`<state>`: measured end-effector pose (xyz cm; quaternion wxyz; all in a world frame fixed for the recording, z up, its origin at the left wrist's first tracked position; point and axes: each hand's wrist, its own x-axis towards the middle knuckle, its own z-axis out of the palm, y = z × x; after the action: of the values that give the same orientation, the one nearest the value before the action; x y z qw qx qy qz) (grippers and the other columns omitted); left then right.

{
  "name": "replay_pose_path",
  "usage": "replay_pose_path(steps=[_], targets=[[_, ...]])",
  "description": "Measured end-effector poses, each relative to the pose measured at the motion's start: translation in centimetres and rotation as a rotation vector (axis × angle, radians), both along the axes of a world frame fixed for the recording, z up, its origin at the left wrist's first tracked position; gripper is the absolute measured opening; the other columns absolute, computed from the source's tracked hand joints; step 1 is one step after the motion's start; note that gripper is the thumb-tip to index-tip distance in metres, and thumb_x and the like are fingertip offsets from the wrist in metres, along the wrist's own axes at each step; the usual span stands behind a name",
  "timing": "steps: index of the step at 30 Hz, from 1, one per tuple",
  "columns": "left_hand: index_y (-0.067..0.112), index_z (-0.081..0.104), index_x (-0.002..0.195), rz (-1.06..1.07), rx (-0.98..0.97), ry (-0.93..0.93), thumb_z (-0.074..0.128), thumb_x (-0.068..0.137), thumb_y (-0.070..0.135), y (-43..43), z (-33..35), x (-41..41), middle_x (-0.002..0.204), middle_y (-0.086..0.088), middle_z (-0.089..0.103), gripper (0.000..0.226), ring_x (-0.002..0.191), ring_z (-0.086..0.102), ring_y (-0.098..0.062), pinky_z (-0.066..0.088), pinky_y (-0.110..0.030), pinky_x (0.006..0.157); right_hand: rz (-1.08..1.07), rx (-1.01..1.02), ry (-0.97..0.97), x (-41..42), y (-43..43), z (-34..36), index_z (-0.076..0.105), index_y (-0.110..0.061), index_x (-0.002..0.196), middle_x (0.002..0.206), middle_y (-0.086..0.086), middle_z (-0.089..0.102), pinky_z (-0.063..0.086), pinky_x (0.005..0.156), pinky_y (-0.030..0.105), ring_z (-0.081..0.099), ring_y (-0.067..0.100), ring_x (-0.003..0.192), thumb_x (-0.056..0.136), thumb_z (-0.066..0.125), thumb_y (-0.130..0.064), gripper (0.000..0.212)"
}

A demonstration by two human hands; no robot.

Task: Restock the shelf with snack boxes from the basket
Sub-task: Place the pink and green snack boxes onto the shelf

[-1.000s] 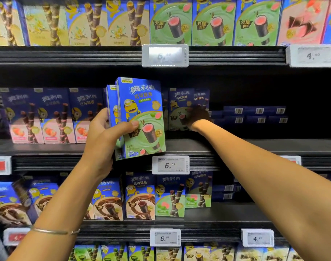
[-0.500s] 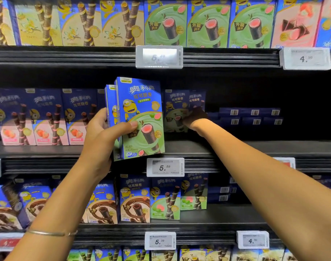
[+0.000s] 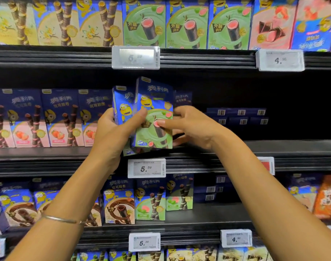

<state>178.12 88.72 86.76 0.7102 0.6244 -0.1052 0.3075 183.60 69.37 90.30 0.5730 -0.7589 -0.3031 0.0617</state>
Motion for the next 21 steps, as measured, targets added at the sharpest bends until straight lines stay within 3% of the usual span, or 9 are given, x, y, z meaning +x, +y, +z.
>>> replay_pose_path(steps=[3,7,9,11,13,15,21], targets=[[0.01,0.065,0.106,0.109,-0.008,0.025,0.076,0.096,0.039,0.2,0.3,1.2,0.096,-0.008,0.075,0.032,0.088,0.073,-0.024,0.06,-0.043,0.078,-0.101,0.066,0.021,1.4,-2.8,0.5,0.067,-0.01,0.118,0.105,0.009,0.078,0.059,0.068,0.035,0.075,0.026,0.091,0.083,0.082,-0.029,0.042],[0.011,0.065,0.105,0.171,-0.013,0.005,0.075,0.099,0.021,0.8,0.5,1.9,0.086,0.005,0.079,0.015,0.076,0.076,-0.009,0.059,-0.026,0.062,-0.378,0.113,0.006,5.3,-5.8,0.1,0.072,-0.014,0.103,0.1,0.007,0.078,0.062,0.062,0.035,0.075,0.026,0.095,0.077,0.087,-0.022,0.031],[0.014,0.065,0.102,0.178,-0.011,0.011,0.076,0.099,0.02,0.5,0.5,1.9,0.083,0.007,0.08,0.013,0.074,0.077,-0.007,0.058,-0.022,0.058,-0.531,0.028,-0.085,7.7,-6.3,-0.5,0.067,-0.015,0.102,0.11,0.01,0.073,0.063,0.078,0.046,0.07,0.031,0.104,0.077,0.088,-0.021,0.033],[0.014,0.066,0.1,0.187,0.0,0.015,0.075,0.099,0.019,0.1,0.5,1.7,0.081,0.009,0.08,0.011,0.072,0.076,-0.005,0.057,-0.021,0.056,-0.667,-0.169,-0.219,9.7,-6.4,-0.9,0.063,-0.012,0.114,0.122,0.015,0.068,0.055,0.094,0.047,0.065,0.035,0.114,0.076,0.088,-0.025,0.047],[0.01,0.067,0.105,0.186,0.019,0.025,0.075,0.099,0.02,-0.3,0.5,1.5,0.087,0.005,0.081,0.014,0.077,0.078,-0.009,0.059,-0.023,0.058,-0.747,-0.301,-0.245,11.2,-6.3,-1.1,0.054,-0.007,0.133,0.134,0.018,0.062,0.05,0.097,0.04,0.06,0.037,0.122,0.077,0.088,-0.032,0.07],[0.003,0.067,0.114,0.188,0.035,0.034,0.074,0.099,0.021,-0.5,0.4,1.3,0.099,-0.003,0.081,0.025,0.086,0.079,-0.017,0.063,-0.027,0.063,-0.762,-0.304,-0.196,12.3,-6.1,-1.0,0.046,-0.007,0.141,0.139,0.017,0.059,0.048,0.097,0.037,0.057,0.036,0.126,0.078,0.086,-0.034,0.08],[0.006,0.067,0.115,0.175,0.05,0.042,0.074,0.099,0.022,-1.0,0.4,0.9,0.103,-0.003,0.082,0.023,0.092,0.08,-0.02,0.065,-0.037,0.074,-0.721,-0.323,-0.187,13.8,-5.0,-1.0,0.046,-0.012,0.142,0.141,0.014,0.058,0.047,0.106,0.044,0.056,0.037,0.128,0.083,0.082,-0.031,0.072]])
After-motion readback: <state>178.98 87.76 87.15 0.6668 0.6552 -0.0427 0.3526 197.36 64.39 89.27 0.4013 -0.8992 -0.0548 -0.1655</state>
